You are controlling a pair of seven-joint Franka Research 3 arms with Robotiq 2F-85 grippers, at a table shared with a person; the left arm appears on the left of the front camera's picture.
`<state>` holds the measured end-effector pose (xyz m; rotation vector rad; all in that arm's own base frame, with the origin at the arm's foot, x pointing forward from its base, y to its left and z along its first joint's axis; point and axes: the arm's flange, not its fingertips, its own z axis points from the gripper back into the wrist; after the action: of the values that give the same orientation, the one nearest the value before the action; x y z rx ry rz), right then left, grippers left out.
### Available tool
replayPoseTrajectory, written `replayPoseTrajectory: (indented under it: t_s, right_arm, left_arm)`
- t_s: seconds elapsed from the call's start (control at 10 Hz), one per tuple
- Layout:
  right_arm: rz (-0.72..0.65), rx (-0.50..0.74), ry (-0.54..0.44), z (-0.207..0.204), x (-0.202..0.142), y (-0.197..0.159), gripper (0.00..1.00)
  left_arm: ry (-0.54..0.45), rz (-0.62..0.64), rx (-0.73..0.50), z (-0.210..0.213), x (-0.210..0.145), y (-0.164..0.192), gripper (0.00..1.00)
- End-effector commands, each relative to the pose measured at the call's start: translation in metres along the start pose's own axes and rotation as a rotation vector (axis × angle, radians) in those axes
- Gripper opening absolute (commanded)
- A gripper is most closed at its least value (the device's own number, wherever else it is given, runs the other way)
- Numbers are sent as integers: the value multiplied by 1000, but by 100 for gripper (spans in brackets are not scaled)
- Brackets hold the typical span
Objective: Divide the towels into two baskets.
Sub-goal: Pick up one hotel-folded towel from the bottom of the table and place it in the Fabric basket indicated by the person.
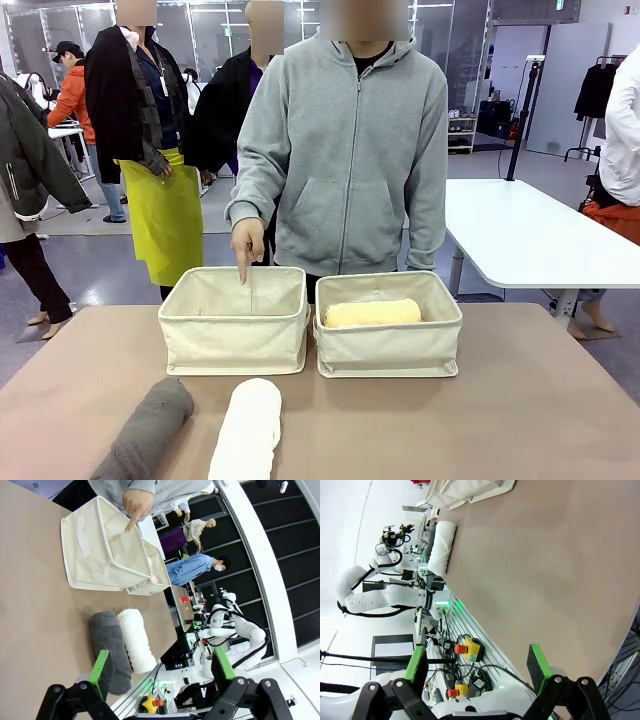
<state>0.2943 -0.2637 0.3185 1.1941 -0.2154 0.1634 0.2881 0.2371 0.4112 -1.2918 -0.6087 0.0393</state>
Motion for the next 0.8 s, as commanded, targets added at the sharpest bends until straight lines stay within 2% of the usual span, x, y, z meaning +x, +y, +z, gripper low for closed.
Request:
replayPoseTrajectory:
  t_s: [0.0,0.2,0.5,0.7]
  right_arm:
    - [-3,-15,9,0,-2,5,100]
    - [-3,-15,9,0,-2,5,100]
    - [-3,-15,9,0,-2,5,100]
    - [-3,-15,9,0,-2,5,100]
  left_arm:
    - [85,-75,68,-22,-2,-22,100]
    - [252,-107,150,-77,-11,-45,100]
    - [407,-120,280,-131,-37,-59,100]
    - [459,-154,427,-162,-51,-62,100]
